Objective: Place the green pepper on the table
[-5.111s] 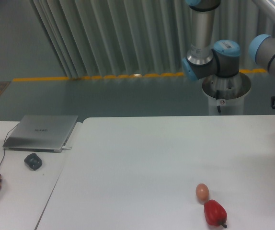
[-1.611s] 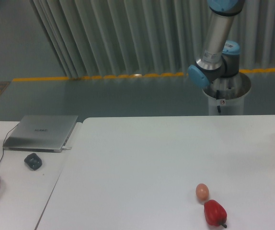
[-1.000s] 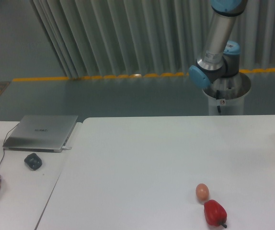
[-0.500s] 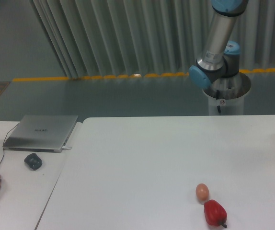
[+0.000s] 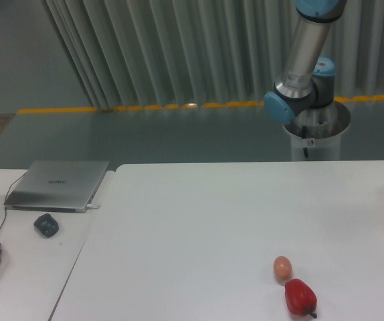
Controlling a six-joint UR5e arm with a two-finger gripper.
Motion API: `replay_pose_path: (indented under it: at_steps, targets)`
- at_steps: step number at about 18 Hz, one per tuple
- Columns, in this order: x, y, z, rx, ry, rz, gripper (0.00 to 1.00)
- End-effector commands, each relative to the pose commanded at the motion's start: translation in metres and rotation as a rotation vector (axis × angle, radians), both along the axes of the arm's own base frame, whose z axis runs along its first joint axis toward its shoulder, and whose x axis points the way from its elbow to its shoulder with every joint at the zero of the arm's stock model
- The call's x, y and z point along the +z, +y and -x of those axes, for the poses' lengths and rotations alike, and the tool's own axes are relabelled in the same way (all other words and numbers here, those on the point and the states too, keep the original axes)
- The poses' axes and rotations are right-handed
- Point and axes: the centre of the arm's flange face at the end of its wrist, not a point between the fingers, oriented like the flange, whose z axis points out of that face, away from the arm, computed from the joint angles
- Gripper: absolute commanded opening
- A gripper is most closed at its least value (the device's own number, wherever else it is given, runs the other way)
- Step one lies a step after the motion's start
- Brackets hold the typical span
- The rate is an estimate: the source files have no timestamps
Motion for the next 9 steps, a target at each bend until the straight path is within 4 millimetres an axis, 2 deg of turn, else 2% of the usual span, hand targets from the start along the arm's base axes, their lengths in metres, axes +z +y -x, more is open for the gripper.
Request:
replay_pose_path:
  at_steps: [9]
  targets:
    - [-0.005, -0.0053, 0.005, -0.002, -0.004, -0.005, 1.0]
